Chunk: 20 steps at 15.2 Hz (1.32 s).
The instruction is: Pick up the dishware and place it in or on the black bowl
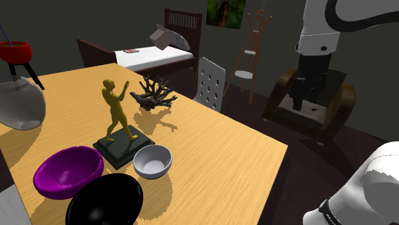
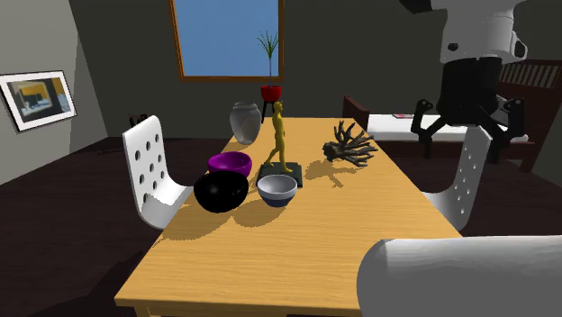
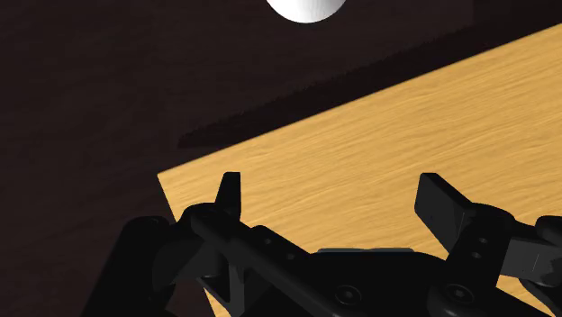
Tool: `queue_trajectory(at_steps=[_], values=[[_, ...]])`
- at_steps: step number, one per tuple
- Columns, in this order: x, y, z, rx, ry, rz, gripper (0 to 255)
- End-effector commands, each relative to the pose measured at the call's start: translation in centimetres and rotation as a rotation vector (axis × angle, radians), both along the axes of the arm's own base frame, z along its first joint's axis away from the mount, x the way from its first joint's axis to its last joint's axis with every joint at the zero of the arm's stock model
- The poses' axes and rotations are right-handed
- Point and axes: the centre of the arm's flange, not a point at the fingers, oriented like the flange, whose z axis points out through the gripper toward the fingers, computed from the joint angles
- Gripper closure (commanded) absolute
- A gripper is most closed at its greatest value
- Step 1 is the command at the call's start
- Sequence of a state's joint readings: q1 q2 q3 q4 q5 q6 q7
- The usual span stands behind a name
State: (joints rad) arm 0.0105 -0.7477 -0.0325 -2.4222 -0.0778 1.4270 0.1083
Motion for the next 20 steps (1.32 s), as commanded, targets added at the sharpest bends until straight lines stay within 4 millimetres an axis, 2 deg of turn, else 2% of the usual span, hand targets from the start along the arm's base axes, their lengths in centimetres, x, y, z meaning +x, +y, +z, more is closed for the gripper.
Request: queue_trajectory(at_steps=[1,20], values=[[0.0,0.0,0.0,0.000,0.000,0.000,0],[12.6,18.0,-10.9,0.014,-0.027,-0.052,0]])
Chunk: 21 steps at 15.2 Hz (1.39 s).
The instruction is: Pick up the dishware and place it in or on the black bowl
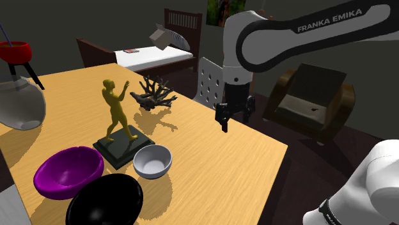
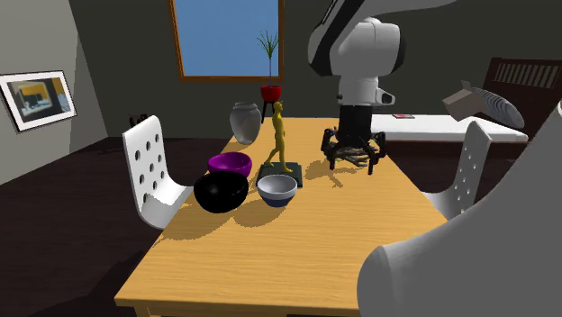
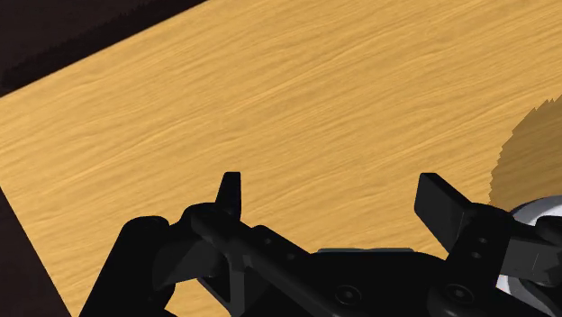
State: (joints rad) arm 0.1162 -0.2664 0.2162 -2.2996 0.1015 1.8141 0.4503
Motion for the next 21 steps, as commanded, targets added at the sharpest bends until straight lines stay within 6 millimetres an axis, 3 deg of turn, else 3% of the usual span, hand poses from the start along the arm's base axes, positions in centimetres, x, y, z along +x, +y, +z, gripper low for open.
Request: queue_trajectory(at_steps=[1,18,21], values=[[1.5,1.8,-1.2,0.002,-0.004,-0.007,0],[13.9,17.4,-10.4,0.015,-0.028,-0.053,0],[14.0,17.7,-11.7,0.015,-0.028,-0.054,0]])
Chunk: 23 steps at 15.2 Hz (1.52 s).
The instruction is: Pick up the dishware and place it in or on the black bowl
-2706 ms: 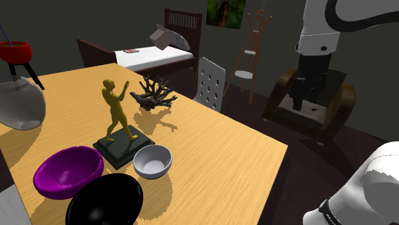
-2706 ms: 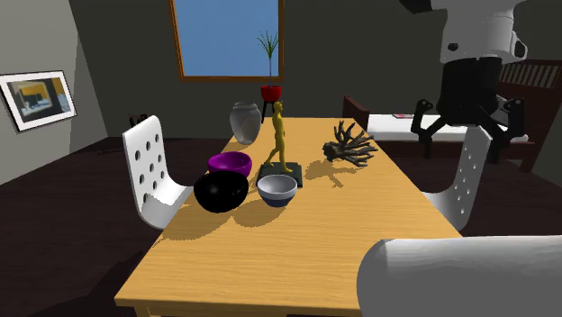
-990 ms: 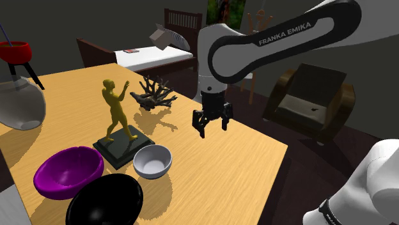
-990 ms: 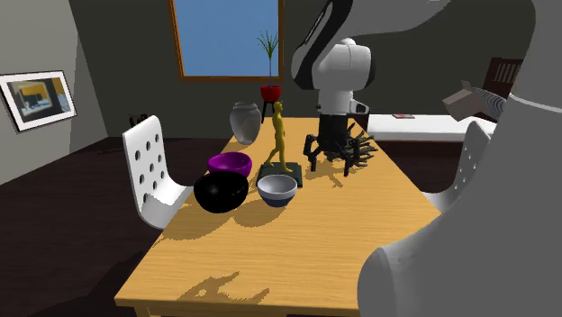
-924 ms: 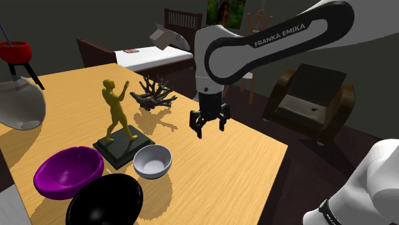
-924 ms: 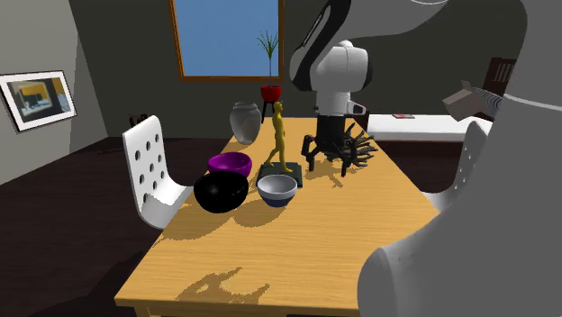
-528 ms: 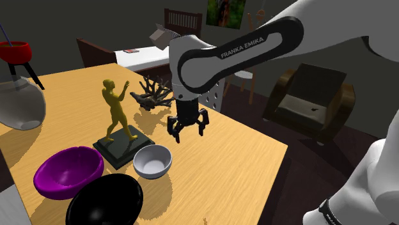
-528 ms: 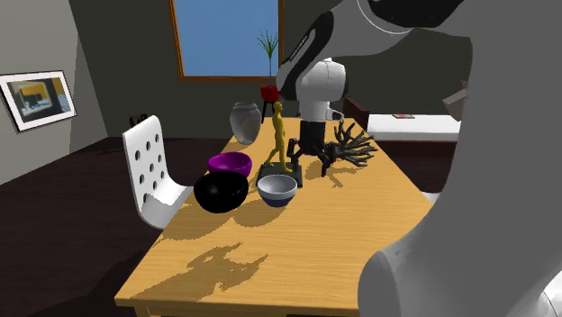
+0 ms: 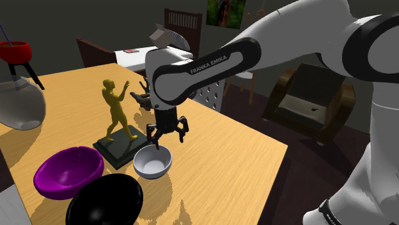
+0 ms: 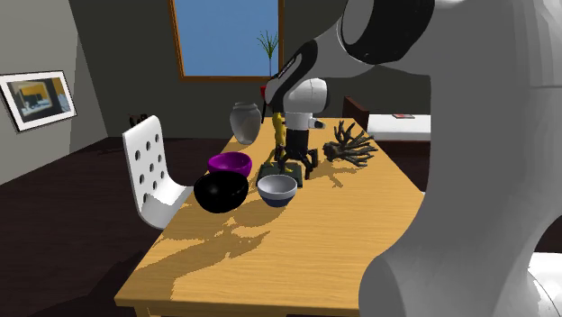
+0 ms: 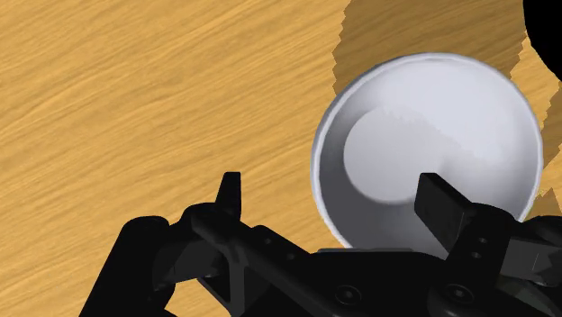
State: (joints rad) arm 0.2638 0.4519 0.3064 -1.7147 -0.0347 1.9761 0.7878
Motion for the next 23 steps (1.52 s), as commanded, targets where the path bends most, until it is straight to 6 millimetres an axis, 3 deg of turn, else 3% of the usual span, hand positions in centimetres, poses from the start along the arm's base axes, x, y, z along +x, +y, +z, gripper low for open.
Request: queue_trajectory(at_steps=[1,5,13,14,23], values=[[0.0,0.1,-1.0,0.000,-0.001,-0.001,0],[-0.5,0.1,-3.4,0.000,-0.001,-0.001,0],[-0.5,0.1,-3.4,0.000,-0.001,-0.001,0],[-0.5,0.1,-3.4,0.000,-0.001,-0.001,255],[-0.5,0.1,-3.4,0.000,-0.001,-0.001,255]])
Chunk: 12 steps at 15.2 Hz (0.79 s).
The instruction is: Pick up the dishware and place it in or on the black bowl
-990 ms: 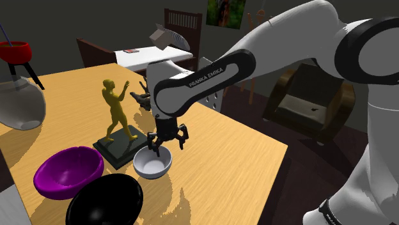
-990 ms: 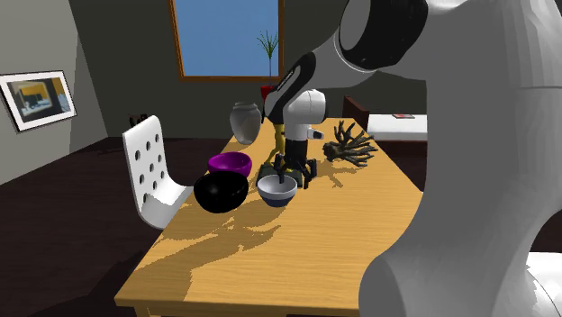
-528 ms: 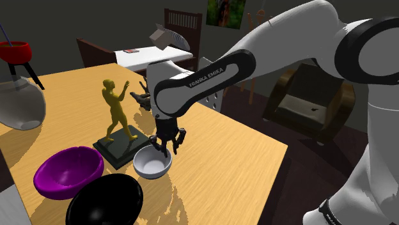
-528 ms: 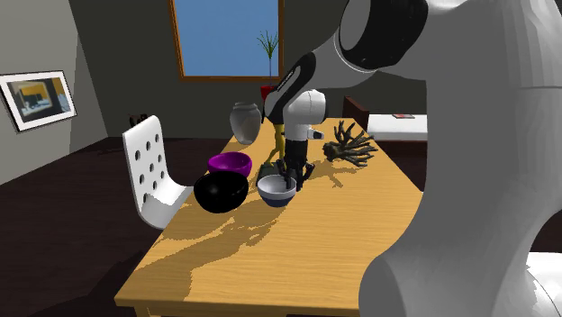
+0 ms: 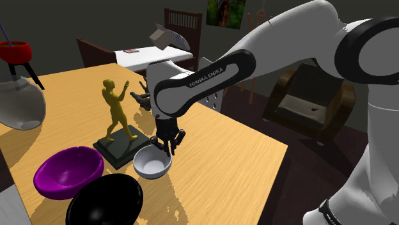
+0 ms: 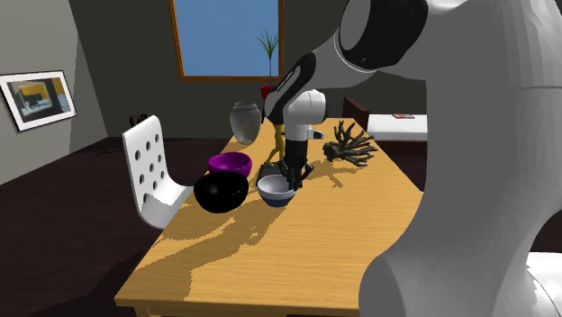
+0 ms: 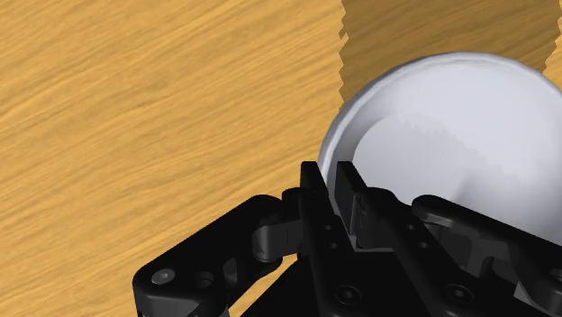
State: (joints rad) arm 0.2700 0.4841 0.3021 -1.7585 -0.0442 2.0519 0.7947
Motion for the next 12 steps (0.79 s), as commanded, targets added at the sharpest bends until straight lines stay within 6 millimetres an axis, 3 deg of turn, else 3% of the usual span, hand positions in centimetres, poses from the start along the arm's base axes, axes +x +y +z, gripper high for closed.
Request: queue_trajectory(at_steps=[1,12], values=[[0.0,0.0,0.5,0.000,0.000,0.000,255],[0.0,0.0,6.3,0.000,0.000,0.000,255]])
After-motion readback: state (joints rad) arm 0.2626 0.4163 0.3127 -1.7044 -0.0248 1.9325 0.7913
